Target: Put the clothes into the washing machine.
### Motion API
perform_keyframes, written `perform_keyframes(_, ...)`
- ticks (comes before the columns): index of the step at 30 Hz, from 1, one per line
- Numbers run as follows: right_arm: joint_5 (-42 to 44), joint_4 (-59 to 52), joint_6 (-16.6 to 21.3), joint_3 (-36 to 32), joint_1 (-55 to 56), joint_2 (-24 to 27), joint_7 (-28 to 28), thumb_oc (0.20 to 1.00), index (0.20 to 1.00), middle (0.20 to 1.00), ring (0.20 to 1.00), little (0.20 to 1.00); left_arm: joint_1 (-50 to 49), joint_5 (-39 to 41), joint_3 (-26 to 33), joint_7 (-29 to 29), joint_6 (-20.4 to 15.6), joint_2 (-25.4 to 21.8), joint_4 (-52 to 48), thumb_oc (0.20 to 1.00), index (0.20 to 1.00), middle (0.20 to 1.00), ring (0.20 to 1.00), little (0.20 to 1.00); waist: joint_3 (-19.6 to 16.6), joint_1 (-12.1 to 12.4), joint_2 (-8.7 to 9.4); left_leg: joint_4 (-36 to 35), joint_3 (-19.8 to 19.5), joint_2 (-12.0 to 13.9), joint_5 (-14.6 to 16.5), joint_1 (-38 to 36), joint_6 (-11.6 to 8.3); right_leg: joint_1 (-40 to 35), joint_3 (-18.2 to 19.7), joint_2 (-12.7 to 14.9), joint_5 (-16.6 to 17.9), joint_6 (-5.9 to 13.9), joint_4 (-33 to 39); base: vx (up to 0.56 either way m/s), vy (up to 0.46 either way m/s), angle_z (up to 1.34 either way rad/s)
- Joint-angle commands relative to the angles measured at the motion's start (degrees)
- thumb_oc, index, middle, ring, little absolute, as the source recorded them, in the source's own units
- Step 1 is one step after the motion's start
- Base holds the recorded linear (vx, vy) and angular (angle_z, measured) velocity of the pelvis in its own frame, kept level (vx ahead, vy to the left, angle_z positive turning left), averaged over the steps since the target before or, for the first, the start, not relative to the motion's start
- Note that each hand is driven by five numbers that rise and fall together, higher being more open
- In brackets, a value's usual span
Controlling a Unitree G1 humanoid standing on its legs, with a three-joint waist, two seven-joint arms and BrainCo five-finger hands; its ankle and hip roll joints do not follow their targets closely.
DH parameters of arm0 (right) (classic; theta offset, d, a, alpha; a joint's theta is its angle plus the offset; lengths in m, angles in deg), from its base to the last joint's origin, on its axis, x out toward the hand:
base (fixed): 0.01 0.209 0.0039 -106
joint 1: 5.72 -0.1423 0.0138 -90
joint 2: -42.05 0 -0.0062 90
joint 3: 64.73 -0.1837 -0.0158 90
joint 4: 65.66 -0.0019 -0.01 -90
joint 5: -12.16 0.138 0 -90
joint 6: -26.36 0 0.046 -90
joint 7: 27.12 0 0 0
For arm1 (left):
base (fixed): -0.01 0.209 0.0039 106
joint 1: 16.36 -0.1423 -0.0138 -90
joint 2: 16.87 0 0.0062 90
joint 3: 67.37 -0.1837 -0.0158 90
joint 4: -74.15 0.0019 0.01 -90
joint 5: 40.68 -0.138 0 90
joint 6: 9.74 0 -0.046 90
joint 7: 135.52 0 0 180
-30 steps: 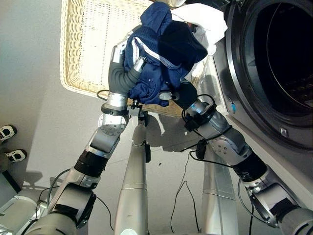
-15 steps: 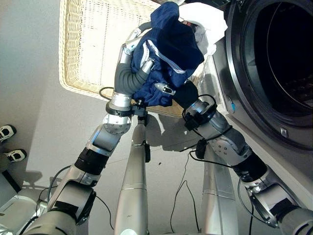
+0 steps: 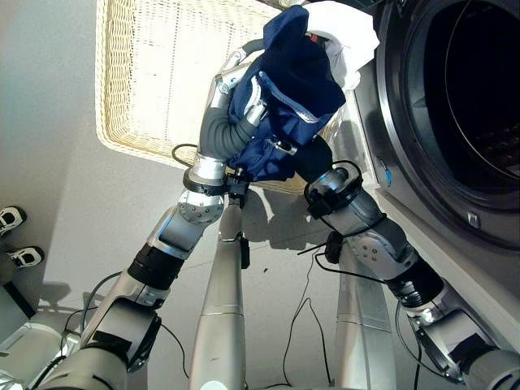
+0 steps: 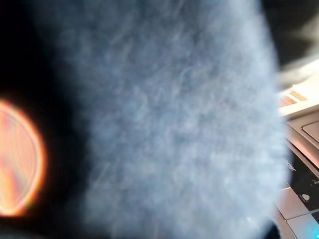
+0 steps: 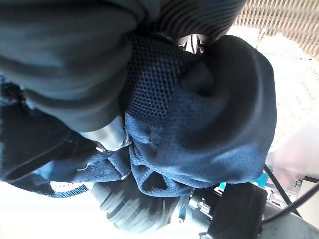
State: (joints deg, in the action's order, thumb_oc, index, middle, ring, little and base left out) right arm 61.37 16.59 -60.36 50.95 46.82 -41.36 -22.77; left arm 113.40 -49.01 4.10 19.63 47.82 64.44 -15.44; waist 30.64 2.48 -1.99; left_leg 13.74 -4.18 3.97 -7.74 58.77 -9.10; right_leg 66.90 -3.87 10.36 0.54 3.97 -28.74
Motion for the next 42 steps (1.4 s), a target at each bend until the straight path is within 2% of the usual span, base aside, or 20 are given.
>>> perform_keyframes(1,3.01,-7.61,3.77,0.61,-0.94,-3.99,0.13,0.2,0.2,0.2,0.2,0.2,0.78,-4.61,0.17,-5.11,-1.31,0.28,-5.25,1.0,1.0,1.0,1.0,1.0,-0.85,-0.11,-0.05,4.43,0.39,-6.47,0.8,2.63,5.47,-2.55,-5.37,-3.0,6.31,3.49,6.03,0.0,0.0,0.0)
perform_keyframes(12,3.37,-7.33,4.61,0.04,-0.94,-5.0,-0.44,0.2,0.2,0.2,0.2,0.2,-0.38,-9.5,2.35,-18.42,-0.72,1.23,-4.87,1.0,1.0,1.0,1.0,1.0,-0.85,0.42,0.07,4.53,-0.22,-6.57,0.83,2.68,5.45,-2.55,-5.6,-2.8,6.05,3.59,5.63,0.0,0.0,0.0)
perform_keyframes(20,2.86,-7.08,5.92,-0.28,-1.89,-5.66,-2.67,0.2,0.2,0.2,0.2,0.2,0.2,-10.99,2.99,-21.68,-0.16,1.91,-4.37,1.0,1.0,1.0,1.0,1.0,-0.85,0.61,0.24,4.32,-0.4,-6.57,0.62,2.55,5.23,-2.67,-5.8,-2.83,6.06,3.67,5.51,0.0,0.0,0.0)
perform_keyframes(25,1.76,-5.53,9.51,-2.43,-2.3,-5.6,-4.25,0.2,0.2,0.2,0.2,0.2,0.58,-8.72,3.81,-22.63,-0.64,1.93,-2.49,1.0,1.0,1.0,1.0,1.0,-0.85,0.5,0.28,4.23,-0.33,-6.44,0.68,2.2,5.21,-2.98,-5.69,-2.91,5.94,3.7,5.44,0.0,0.0,0.0)
perform_keyframes(29,0.76,-4.58,13.97,-5.58,-2.28,-4.93,-6.69,0.2,0.2,0.2,0.2,0.2,0.78,-5.93,4.75,-22.98,-0.39,1.87,-0.77,1.0,1.0,1.0,1.0,1.0,-0.85,0.12,0.52,4.22,-0.23,-6.24,0.86,1.91,5.06,-3.23,-5.61,-2.84,5.94,3.87,5.37,0.0,0.0,0.0)
perform_keyframes(34,-0.92,-4.01,19.82,-10.41,-1.27,-4.22,-10.82,0.2,0.2,0.2,0.2,0.2,0.72,-5.03,5.73,-24.45,1.42,1.57,1.96,1.0,1.0,1.0,1.0,1.0,-0.85,-0.7,0.73,4.5,0.04,-5.99,1.07,1.85,4.9,-3.18,-5.01,-3.11,5.98,4.07,5.07,0.0,0.0,0.0)
perform_keyframes(42,-3.08,-1.37,25.29,-16.03,1.05,-3.37,-16.21,0.2,0.2,0.2,0.2,0.2,1.55,-3.34,5.21,-26.56,6.12,-0.01,10.44,1.0,1.0,1.0,1.0,1.0,-0.85,-2.22,0.99,4.89,0.87,-5.25,1.45,1.68,4.7,-3.17,-4.16,-3.35,5.94,4.33,4.65,0.0,0.026,0.0)
